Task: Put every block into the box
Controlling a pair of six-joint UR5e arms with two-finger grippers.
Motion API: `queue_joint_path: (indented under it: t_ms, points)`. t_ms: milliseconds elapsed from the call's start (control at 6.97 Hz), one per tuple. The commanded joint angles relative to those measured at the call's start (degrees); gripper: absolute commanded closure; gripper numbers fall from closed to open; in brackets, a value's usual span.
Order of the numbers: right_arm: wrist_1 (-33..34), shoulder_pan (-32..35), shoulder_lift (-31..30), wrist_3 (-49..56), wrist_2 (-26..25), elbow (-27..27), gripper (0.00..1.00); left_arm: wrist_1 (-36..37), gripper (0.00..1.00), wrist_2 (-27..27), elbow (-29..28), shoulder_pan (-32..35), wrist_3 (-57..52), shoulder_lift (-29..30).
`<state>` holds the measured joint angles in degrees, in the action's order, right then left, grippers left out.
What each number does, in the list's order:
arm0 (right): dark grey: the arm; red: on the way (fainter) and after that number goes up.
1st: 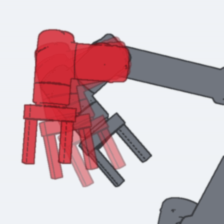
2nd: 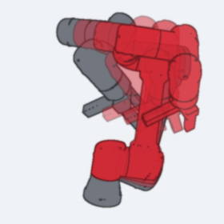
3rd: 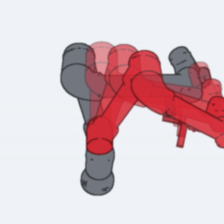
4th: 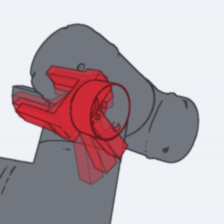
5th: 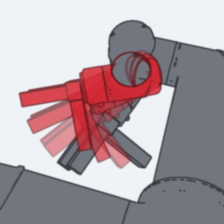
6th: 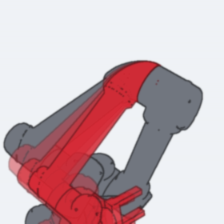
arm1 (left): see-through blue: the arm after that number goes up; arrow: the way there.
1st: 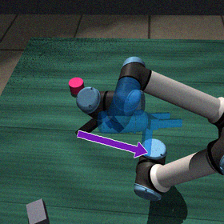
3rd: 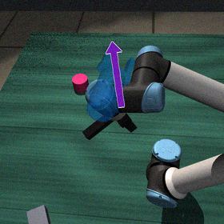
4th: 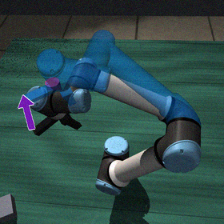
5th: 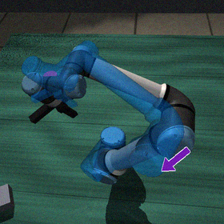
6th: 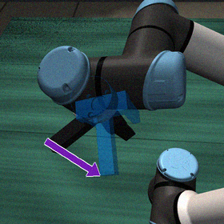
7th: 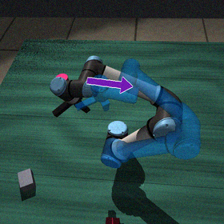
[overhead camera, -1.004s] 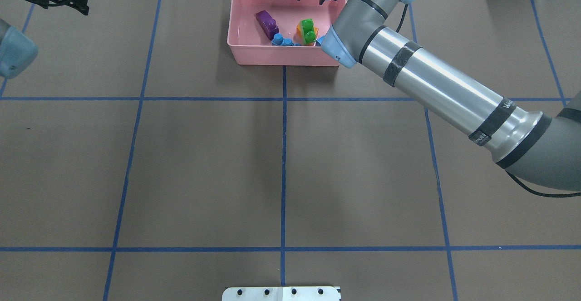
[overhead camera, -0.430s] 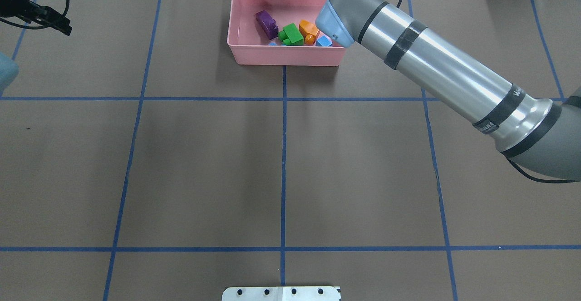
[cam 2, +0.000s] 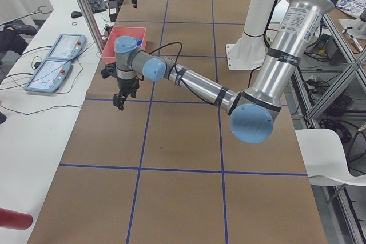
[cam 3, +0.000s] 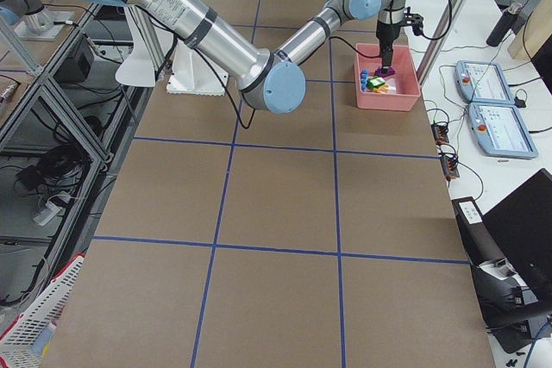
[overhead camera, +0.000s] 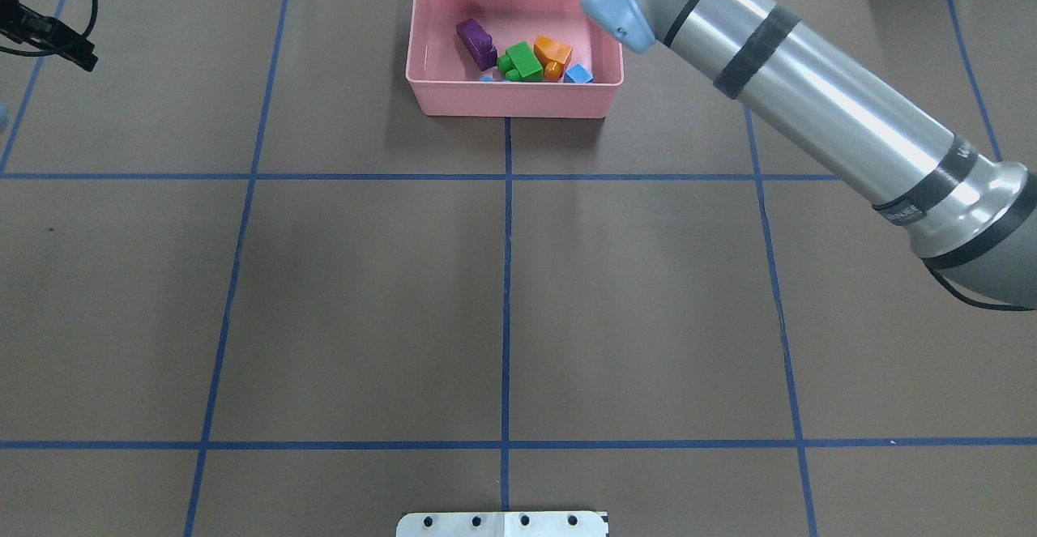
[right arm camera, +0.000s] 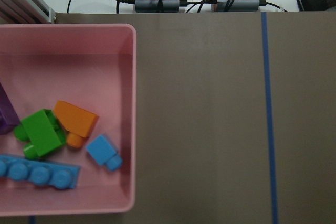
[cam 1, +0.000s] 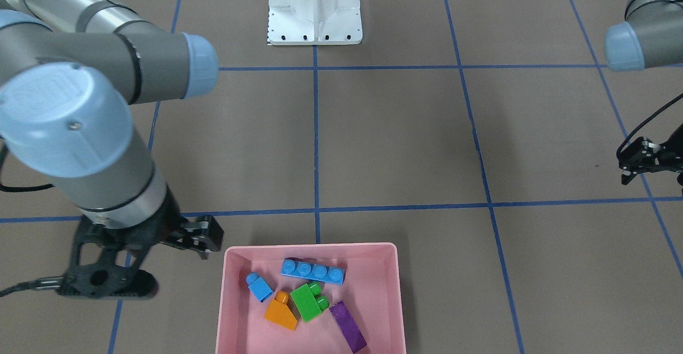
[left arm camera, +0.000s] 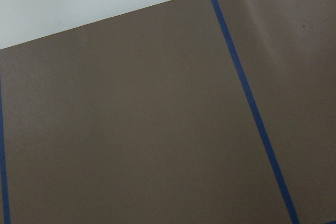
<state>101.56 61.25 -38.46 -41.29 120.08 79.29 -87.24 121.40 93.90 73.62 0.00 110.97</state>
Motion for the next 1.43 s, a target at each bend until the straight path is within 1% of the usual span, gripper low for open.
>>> queue_joint_path:
  t_ms: [0, 143, 287, 430, 574, 717, 860, 1004, 1147, 1291]
  points:
    - [1.36, 9.11, -20.68, 17.37, 5.40, 16.72, 0.01, 5.50, 0.00, 4.60, 0.59, 4.14, -8.94, -0.66]
    - [0.84, 15.07, -27.99, 29.48, 8.47, 18.52, 0.01, 5.51, 0.00, 8.38, 0.06, 6.60, -11.92, -1.63]
    - [0.83, 20.70, -32.33, 39.00, 11.28, 18.45, 0.00, 5.07, 0.00, 10.42, 0.15, 8.54, -15.09, -2.94]
    - [0.92, 25.11, -36.73, 47.19, 12.79, 18.28, 0.00, 5.42, 0.00, 11.39, -0.03, 9.43, -15.81, -3.48]
    - [1.09, 30.98, -40.95, 48.40, 15.85, 18.27, 0.00, 3.94, 0.00, 11.49, 0.75, 9.26, -13.65, -6.09]
    - [-2.21, 31.91, -46.30, 48.93, 16.75, 17.84, 0.00, 1.23, 0.00, 11.41, 0.41, 9.35, -13.45, -6.47]
    - [-7.03, 31.92, -52.96, 49.11, 16.85, 18.10, 0.00, -0.89, 0.00, 11.40, 1.02, 9.87, -13.53, -9.69]
    - [-15.61, 32.09, -57.21, 48.94, 15.54, 18.97, 0.00, -5.00, 0.00, 11.23, -0.02, 10.14, -13.54, -11.64]
    - [-18.30, 33.66, -60.29, 48.42, 15.36, 18.89, 0.00, -6.35, 0.00, 11.23, -0.64, 10.83, -13.10, -11.83]
    - [-18.33, 35.07, -60.67, 48.24, 15.27, 19.24, 0.00, -6.10, 0.00, 11.05, -0.73, 10.93, -13.01, -12.96]
